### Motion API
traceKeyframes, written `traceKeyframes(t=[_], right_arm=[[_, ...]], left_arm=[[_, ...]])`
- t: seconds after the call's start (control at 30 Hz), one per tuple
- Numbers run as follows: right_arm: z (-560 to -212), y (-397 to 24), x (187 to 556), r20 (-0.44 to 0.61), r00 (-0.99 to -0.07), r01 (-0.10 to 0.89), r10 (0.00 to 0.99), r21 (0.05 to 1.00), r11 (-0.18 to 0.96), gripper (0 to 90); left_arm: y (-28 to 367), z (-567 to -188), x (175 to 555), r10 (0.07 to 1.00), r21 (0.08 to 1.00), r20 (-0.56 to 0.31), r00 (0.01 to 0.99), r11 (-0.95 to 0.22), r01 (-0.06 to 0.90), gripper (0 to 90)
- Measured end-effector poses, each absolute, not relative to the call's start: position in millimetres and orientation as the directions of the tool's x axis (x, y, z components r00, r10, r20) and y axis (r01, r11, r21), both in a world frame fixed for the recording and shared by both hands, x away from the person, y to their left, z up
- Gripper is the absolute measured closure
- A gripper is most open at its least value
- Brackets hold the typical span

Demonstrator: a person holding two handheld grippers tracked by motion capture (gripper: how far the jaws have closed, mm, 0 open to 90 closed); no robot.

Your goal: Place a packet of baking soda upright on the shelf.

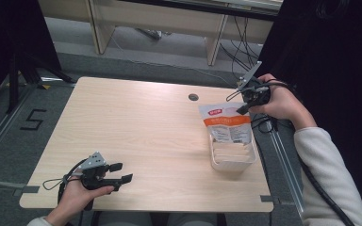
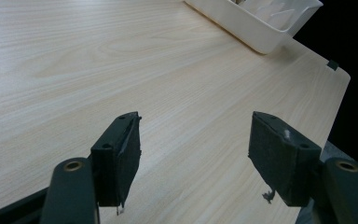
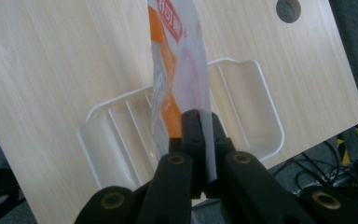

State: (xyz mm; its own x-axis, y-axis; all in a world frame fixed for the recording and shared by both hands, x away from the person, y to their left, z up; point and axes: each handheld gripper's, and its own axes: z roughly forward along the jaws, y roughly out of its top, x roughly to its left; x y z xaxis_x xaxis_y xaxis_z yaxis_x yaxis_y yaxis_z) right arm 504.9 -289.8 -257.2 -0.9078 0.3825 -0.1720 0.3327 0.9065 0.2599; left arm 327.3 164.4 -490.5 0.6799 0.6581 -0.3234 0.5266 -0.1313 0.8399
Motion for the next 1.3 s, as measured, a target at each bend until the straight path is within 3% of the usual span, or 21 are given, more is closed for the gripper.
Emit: traceKeyframes(t=[0.4, 0.8, 1.07, 1.3], right_arm=[[-267, -284, 510, -0.238, -0.91, 0.284, 0.34, 0.24, 0.928, 90.0], [-277, -292, 515, -0.284, -0.884, 0.32, 0.371, 0.21, 0.924, 89.1], [-253, -296, 507, -0.322, -0.855, 0.309, 0.407, 0.314, 0.898, 79.0], [-261, -283, 497, -0.297, -0.871, 0.275, 0.392, 0.365, 0.889, 73.8]], left_arm=[[165, -490, 327, 0.658, 0.839, -0.325, 0.68, -0.132, 0.528, 33.3], [165, -490, 327, 0.657, 0.841, -0.315, 0.685, -0.141, 0.522, 33.3], [164, -490, 327, 0.654, 0.84, -0.325, 0.683, -0.133, 0.526, 33.3], [164, -491, 327, 0.653, 0.839, -0.327, 0.683, -0.132, 0.528, 33.3]])
